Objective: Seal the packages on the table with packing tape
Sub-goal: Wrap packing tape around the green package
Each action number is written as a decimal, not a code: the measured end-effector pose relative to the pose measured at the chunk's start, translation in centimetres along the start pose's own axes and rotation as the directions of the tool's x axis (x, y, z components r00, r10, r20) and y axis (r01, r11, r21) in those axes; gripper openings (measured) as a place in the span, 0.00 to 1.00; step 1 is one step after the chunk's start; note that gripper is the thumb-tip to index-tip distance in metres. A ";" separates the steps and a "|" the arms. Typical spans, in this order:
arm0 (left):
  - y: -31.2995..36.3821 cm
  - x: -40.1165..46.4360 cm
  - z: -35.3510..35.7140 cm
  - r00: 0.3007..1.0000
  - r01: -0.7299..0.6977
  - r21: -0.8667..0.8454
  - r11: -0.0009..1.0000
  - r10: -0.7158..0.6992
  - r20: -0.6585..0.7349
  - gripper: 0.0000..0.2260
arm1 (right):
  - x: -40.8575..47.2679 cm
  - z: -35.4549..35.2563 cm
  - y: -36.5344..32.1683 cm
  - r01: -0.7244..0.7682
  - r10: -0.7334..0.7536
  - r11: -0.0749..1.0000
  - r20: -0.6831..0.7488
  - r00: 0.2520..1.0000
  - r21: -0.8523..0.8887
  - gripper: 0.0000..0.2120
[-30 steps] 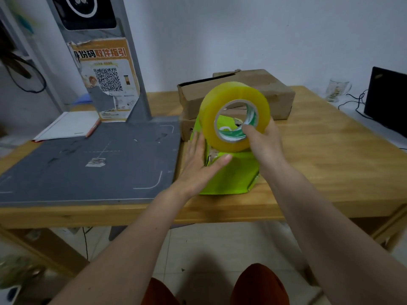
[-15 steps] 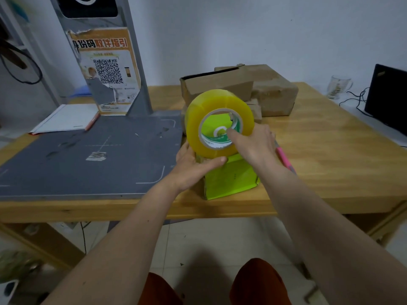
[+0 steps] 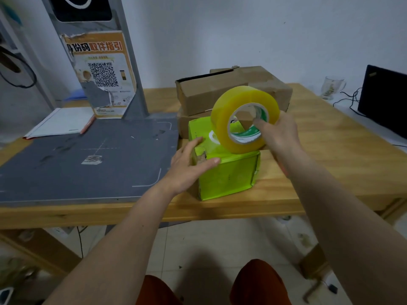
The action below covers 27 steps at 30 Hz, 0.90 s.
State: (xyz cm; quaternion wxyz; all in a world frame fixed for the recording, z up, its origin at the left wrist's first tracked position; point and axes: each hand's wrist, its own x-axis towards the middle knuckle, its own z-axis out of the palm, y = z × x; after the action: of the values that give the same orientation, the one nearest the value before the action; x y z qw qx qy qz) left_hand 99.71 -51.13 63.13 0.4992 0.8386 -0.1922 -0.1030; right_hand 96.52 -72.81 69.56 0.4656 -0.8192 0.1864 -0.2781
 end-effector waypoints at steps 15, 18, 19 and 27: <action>1.3 -1.3 1.2 0.916 -0.142 0.774 0.618 0.378 -0.133 0.28 | 0.0 0.6 0.5 0.022 -0.029 0.989 -0.049 0.998 -0.148 0.16; 2.1 -1.1 1.0 0.950 -0.153 0.785 0.600 0.307 -0.049 0.31 | -0.8 1.3 0.9 -0.084 0.080 0.992 -0.047 0.996 -0.096 0.18; 2.5 -0.9 1.1 0.959 -0.153 0.793 0.590 0.282 -0.025 0.33 | -1.0 1.7 1.1 -0.121 0.119 0.991 -0.036 0.992 -0.060 0.17; 4.5 0.0 1.8 0.992 -0.105 0.830 0.547 0.120 0.046 0.34 | -1.1 2.3 0.9 -0.086 0.089 0.994 0.035 0.995 -0.071 0.10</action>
State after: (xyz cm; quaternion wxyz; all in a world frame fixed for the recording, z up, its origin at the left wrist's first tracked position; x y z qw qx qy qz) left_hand 98.06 -54.49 66.17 0.0518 0.9615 -0.2672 0.0384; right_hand 97.02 -71.10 67.56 0.4523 -0.8310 0.2226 -0.2351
